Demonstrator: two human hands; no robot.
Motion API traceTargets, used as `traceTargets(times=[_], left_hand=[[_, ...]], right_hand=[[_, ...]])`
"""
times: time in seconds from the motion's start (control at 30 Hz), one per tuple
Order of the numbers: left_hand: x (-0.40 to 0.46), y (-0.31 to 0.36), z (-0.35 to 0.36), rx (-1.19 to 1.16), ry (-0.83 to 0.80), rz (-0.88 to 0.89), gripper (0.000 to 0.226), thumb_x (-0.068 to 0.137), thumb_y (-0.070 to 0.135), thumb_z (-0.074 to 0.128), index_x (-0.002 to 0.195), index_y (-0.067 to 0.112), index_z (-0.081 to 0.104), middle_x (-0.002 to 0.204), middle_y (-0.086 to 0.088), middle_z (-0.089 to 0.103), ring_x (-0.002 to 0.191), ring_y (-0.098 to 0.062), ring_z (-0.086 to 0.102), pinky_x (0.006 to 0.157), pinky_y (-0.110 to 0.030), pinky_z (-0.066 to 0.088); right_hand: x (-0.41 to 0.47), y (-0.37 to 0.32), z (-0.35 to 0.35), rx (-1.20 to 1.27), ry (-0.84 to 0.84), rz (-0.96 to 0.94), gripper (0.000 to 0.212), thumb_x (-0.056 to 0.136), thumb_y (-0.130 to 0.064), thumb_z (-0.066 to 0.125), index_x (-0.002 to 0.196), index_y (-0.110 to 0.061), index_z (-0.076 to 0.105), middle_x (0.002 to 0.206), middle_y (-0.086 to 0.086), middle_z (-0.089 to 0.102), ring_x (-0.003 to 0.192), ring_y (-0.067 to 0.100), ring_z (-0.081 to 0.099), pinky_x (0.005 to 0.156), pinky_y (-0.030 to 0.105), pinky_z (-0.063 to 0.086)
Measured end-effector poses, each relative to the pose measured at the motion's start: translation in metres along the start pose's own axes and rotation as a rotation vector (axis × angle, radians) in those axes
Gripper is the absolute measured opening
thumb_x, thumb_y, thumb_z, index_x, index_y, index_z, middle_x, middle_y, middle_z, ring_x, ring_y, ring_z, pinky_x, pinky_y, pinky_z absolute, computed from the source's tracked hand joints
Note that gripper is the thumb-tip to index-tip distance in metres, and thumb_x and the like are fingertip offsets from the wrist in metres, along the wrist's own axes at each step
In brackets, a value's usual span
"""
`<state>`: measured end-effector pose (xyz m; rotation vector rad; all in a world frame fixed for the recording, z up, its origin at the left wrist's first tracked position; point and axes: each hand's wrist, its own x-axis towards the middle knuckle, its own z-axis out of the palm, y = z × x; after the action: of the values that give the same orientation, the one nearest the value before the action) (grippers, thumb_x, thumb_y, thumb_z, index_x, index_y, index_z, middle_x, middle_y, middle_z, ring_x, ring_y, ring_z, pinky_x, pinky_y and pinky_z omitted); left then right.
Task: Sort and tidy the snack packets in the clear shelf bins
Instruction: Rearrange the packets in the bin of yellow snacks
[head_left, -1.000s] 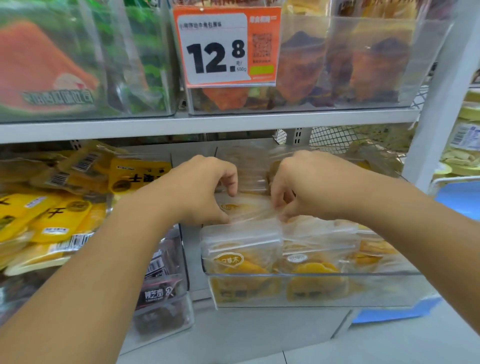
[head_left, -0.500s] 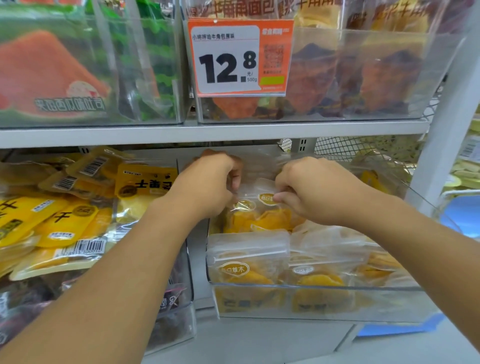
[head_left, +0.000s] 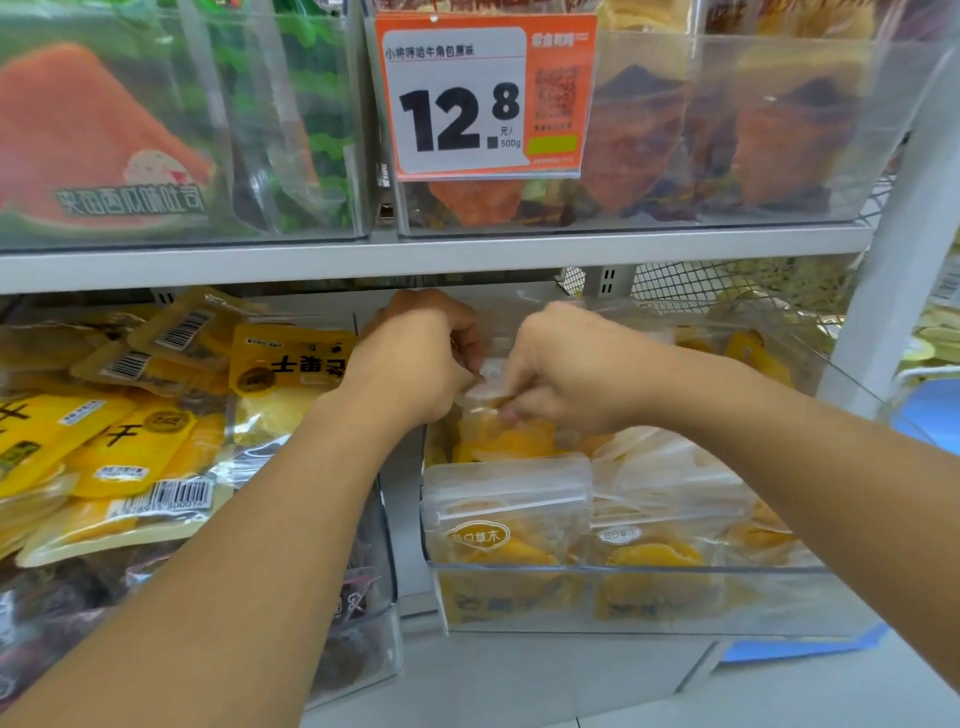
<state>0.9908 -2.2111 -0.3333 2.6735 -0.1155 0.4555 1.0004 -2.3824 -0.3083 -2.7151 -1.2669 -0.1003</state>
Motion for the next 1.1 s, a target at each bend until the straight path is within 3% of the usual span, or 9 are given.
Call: traceTargets(times=[0.1,0.27,0.4,0.57,0.73,0.87,0.93,1.03,1.1], left_hand=[[0.004,-0.007,-0.004,-0.067,-0.044,-0.015,0.035,0.070,0.003,0.079,0.060,0.032,0.061,0.083,0.004,0.070,0.081,-0.022,0.068,0.079,-0.037,0.060],[0.010,-0.010,-0.005,-0.177,-0.129,-0.047,0.029,0.063,0.011,0.092,0.067,0.025,0.067,0.079,0.008,0.072,0.079,-0.012,0.070,0.073,-0.021,0.056],[0.000,-0.009,-0.008,-0.203,-0.102,0.039,0.021,0.074,0.016,0.082,0.072,0.030,0.067,0.085,0.011,0.070,0.085,-0.006,0.067,0.063,-0.011,0.046],[-0.036,0.003,-0.031,-0.284,-0.011,0.207,0.023,0.075,0.015,0.075,0.084,0.031,0.061,0.085,0.009,0.059,0.070,0.000,0.053,0.060,-0.011,0.040],[-0.066,0.015,-0.048,-0.249,-0.349,0.249,0.023,0.067,0.048,0.085,0.074,0.029,0.075,0.067,0.014,0.070,0.061,-0.001,0.062,0.057,-0.013,0.046],[-0.071,0.017,-0.051,-0.131,-0.436,0.210,0.031,0.062,0.064,0.079,0.076,0.037,0.078,0.073,0.012,0.073,0.071,-0.001,0.067,0.067,-0.025,0.056],[-0.075,0.020,-0.053,-0.133,-0.534,0.206,0.030,0.062,0.070,0.074,0.077,0.044,0.079,0.082,0.011,0.073,0.075,-0.003,0.066,0.071,-0.033,0.057],[-0.078,0.025,-0.056,-0.141,-0.593,0.155,0.025,0.061,0.067,0.073,0.075,0.047,0.078,0.088,0.014,0.072,0.077,0.000,0.064,0.065,-0.022,0.050],[-0.078,0.025,-0.056,-0.138,-0.593,0.126,0.020,0.064,0.064,0.077,0.074,0.047,0.078,0.090,0.013,0.073,0.077,0.004,0.065,0.063,-0.015,0.044]], right_hand=[[0.009,-0.001,0.001,0.065,0.100,-0.030,0.024,0.083,-0.027,0.078,0.072,-0.006,0.076,0.054,0.008,0.055,0.053,0.014,0.045,0.056,0.017,0.043],[0.017,-0.011,0.020,-0.088,-0.045,0.007,0.026,0.081,-0.040,0.079,0.070,-0.016,0.077,0.055,-0.002,0.060,0.055,0.014,0.052,0.065,0.037,0.054],[0.016,-0.013,0.010,-0.096,-0.063,0.049,0.038,0.077,-0.044,0.082,0.063,-0.012,0.066,0.051,-0.004,0.049,0.050,0.010,0.044,0.054,0.035,0.048],[-0.008,-0.019,0.012,-0.208,0.176,0.196,0.054,0.067,-0.059,0.082,0.063,-0.027,0.038,0.065,-0.010,0.044,0.067,0.018,0.050,0.055,0.032,0.034],[-0.031,-0.013,-0.001,-0.090,0.329,0.272,0.057,0.068,-0.049,0.086,0.053,-0.016,0.041,0.054,-0.006,0.045,0.056,0.006,0.042,0.061,0.031,0.042],[-0.038,-0.022,-0.016,0.092,0.028,0.200,0.026,0.071,-0.045,0.086,0.073,-0.023,0.071,0.063,-0.011,0.069,0.063,0.000,0.064,0.066,0.027,0.055],[-0.038,-0.024,-0.020,0.159,-0.149,0.173,0.032,0.070,-0.043,0.088,0.095,-0.027,0.076,0.079,-0.014,0.074,0.073,-0.006,0.066,0.069,0.016,0.053],[-0.035,-0.025,-0.018,0.067,-0.225,0.144,0.028,0.077,-0.033,0.084,0.104,-0.029,0.075,0.086,-0.016,0.074,0.074,-0.006,0.064,0.067,0.012,0.050],[-0.031,-0.027,-0.013,-0.060,-0.296,0.143,0.015,0.086,-0.024,0.072,0.101,-0.027,0.075,0.086,-0.011,0.073,0.074,0.002,0.063,0.070,0.021,0.054]])
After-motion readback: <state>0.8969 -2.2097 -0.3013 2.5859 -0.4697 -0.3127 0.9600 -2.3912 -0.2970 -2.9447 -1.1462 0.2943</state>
